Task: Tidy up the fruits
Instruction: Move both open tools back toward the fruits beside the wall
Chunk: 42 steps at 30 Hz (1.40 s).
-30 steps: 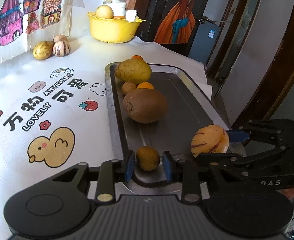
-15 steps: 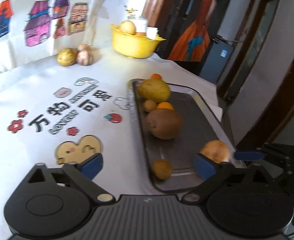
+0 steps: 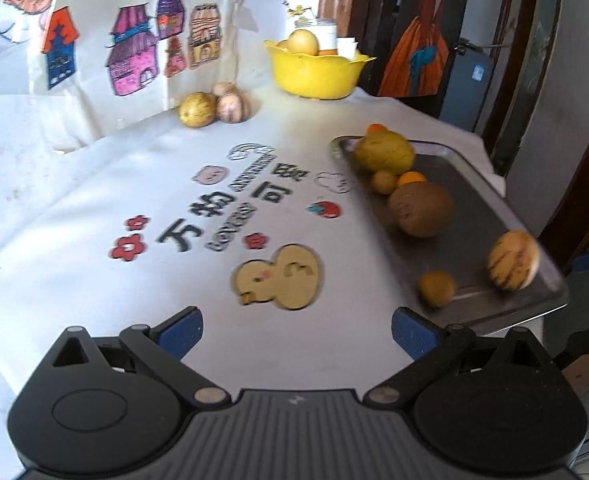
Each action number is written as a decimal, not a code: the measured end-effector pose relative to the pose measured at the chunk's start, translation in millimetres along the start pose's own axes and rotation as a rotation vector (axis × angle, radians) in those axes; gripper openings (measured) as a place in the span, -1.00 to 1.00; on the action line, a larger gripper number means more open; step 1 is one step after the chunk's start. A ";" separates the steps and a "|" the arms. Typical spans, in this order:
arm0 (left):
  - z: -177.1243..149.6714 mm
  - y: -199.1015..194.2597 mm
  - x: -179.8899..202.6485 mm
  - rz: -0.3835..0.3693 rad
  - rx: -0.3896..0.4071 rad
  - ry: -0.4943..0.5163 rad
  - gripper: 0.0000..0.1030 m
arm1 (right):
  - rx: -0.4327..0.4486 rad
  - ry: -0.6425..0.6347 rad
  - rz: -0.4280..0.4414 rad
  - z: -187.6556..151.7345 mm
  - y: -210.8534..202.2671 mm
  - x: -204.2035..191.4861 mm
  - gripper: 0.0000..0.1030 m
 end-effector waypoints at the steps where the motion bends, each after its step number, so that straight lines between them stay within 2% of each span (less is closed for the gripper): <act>1: -0.1 -0.5 -4.3 0.010 -0.004 0.000 0.99 | -0.003 -0.006 -0.011 2.4 0.0 0.3 0.99; 9: 4.7 1.5 -39.8 0.089 -0.024 -0.013 0.99 | 0.039 -0.027 -0.055 38.0 -7.3 9.0 0.99; 16: 23.5 -2.3 -60.2 0.144 0.017 0.042 0.99 | 0.082 -0.005 -0.067 86.6 -17.7 19.1 0.99; 19: 40.6 -6.0 -61.3 0.162 0.057 0.128 0.99 | 0.105 0.025 -0.058 117.6 -23.3 25.4 0.99; 23: 65.5 -6.2 -57.2 0.231 0.147 0.310 0.99 | 0.136 0.101 -0.034 162.3 -24.4 42.8 0.99; 26: 81.4 4.0 -58.9 0.282 0.186 0.409 0.99 | 0.142 0.153 0.007 193.7 -14.6 56.4 0.99; 28: 90.7 12.1 -61.7 0.300 0.194 0.450 0.99 | 0.158 0.113 0.036 211.9 -5.5 59.9 0.99; 30: 100.5 19.4 -64.6 0.310 0.204 0.495 0.99 | 0.177 -0.007 0.018 226.3 6.4 62.4 0.99; 32: 109.3 27.2 -67.6 0.327 0.212 0.548 0.99 | 0.183 -0.127 -0.030 233.1 19.1 64.1 0.99; 34: 116.0 35.8 -69.4 0.345 0.218 0.598 0.99 | 0.175 -0.173 -0.052 236.6 34.4 70.0 0.99; 38: 130.9 56.2 -69.0 0.368 0.210 0.663 0.99 | 0.126 -0.089 0.000 234.9 67.9 84.9 0.99; 42: 142.3 82.8 -63.6 0.363 0.195 0.718 0.99 | 0.119 -0.019 0.034 236.5 100.6 99.6 0.99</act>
Point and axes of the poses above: each gripper's, at about its wrist camera, not at the fingertips, and y roughly the way its jaws point, x to its right, z to its top, the point moved 6 cm from there along y, roughly the way its jaws point
